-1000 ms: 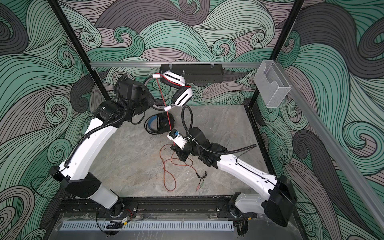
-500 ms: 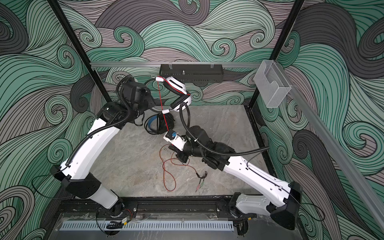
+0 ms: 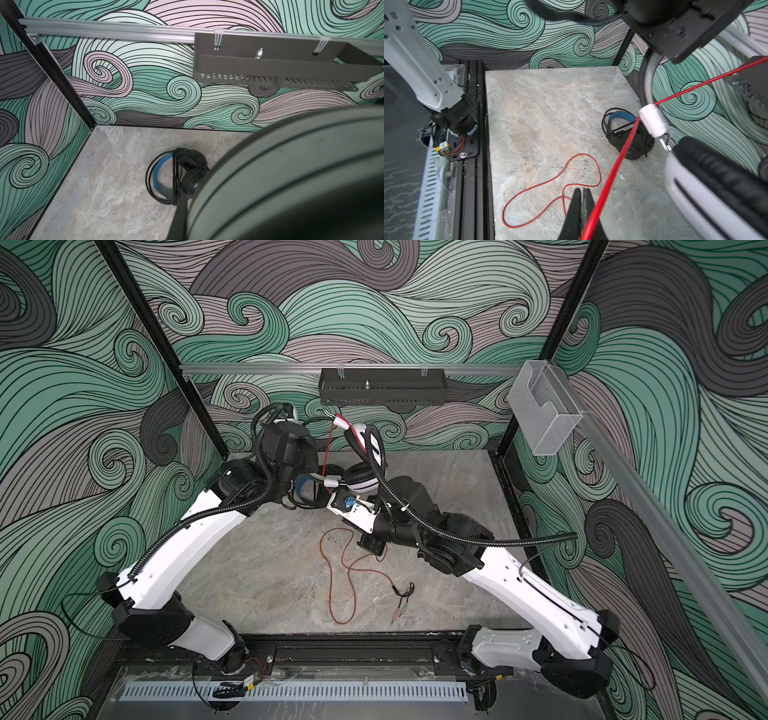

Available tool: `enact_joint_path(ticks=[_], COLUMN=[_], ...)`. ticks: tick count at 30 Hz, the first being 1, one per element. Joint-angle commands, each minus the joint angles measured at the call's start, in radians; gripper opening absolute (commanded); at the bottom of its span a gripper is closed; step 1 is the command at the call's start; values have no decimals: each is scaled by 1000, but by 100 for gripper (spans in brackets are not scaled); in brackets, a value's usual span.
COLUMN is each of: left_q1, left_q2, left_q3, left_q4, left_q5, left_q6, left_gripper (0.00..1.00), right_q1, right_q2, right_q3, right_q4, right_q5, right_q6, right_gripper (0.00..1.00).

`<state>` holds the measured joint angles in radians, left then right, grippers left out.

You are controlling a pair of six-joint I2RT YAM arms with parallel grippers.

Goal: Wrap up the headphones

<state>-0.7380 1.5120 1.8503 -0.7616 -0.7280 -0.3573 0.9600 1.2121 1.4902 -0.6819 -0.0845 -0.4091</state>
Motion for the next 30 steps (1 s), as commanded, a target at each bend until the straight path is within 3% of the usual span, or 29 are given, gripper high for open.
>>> enact_joint_path(ticks=[1,5,8,15,20,26,30], left_q1=[-54,-110,-123,-119,-119,-120,-124], left_q2=[-73,-137,-160,-149,-146,-158,-153], left_q3=[-32,-108,-138,-138,-158,-156,-141], left_q4=[140,153,131,-10,-56,-50,-42], left_q5=[-138,-213,-193,-105,-110,-100,-46], left_q6=[178,333,415,433,426,446,432], left_gripper=[0,0,0,0,0,0,0], right_q1=[8,12,23,58,72,140,198], right_q2=[-1,13,18,18,-1,-54,-47], right_q3=[53,116,127,125,110,52,72], right_q4=[-62,-110,-118,-102,-93,-51,-50], right_q5=[120,236,311,460,561,544,461], right_q6=[-85,-172,-231,-339,-420,-492,-438], right_gripper=[0,0,0,0,0,2,3])
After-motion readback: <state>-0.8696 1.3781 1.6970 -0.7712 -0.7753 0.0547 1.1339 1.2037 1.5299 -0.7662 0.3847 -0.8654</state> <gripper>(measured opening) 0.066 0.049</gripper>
